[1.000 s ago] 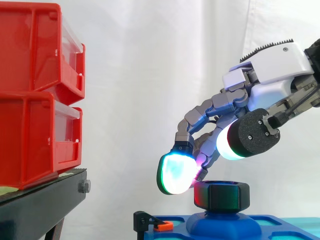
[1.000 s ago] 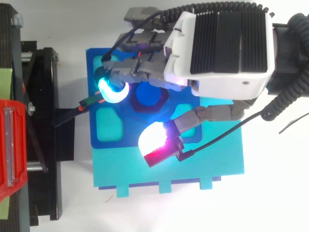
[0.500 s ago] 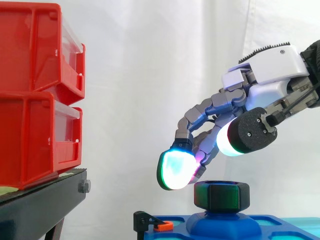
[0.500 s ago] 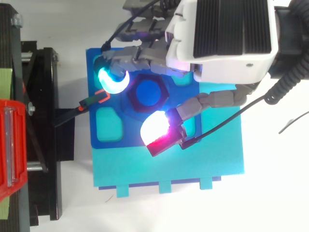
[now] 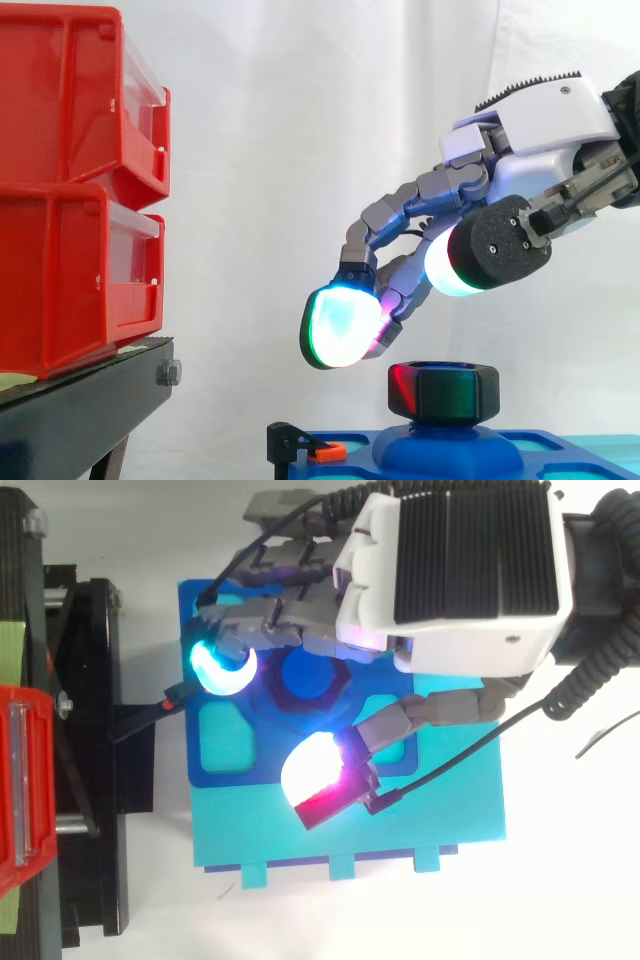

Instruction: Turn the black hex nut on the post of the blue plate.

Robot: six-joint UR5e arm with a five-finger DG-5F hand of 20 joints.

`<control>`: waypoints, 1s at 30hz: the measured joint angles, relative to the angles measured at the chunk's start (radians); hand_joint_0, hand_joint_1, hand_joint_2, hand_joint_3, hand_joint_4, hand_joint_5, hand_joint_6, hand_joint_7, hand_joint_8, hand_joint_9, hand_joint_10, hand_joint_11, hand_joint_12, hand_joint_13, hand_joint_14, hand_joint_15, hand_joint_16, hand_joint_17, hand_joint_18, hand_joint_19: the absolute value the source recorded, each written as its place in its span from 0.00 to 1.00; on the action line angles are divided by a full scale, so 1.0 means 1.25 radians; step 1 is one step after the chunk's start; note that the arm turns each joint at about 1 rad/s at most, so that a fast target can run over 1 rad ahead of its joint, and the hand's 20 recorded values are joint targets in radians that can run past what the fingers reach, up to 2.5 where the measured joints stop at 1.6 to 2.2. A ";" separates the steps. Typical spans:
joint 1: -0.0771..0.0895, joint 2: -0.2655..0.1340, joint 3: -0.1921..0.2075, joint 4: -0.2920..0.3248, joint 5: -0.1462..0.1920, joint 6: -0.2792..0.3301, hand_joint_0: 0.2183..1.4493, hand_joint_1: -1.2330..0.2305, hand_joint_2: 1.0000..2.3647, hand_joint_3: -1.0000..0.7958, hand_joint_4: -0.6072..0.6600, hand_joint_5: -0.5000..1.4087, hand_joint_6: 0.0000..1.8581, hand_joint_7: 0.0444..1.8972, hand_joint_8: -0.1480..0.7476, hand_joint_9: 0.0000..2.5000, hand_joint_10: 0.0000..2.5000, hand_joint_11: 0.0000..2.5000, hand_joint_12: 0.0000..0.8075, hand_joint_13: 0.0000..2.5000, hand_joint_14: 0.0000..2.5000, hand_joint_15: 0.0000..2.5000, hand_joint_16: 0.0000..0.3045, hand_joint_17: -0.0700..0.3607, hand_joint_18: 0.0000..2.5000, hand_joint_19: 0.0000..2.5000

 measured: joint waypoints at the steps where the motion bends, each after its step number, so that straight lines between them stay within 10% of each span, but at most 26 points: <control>1: 0.000 0.000 0.000 0.003 0.000 0.000 0.23 0.55 0.00 0.28 0.68 0.17 0.27 0.41 0.53 0.28 0.00 0.02 0.50 0.18 0.00 0.02 0.18 0.45 0.06 0.06; 30: 0.008 -0.006 -0.001 -0.012 -0.004 0.006 0.23 0.56 0.00 0.28 0.68 0.17 0.27 0.41 0.53 0.28 0.00 0.02 0.50 0.18 0.00 0.02 0.18 0.45 0.06 0.06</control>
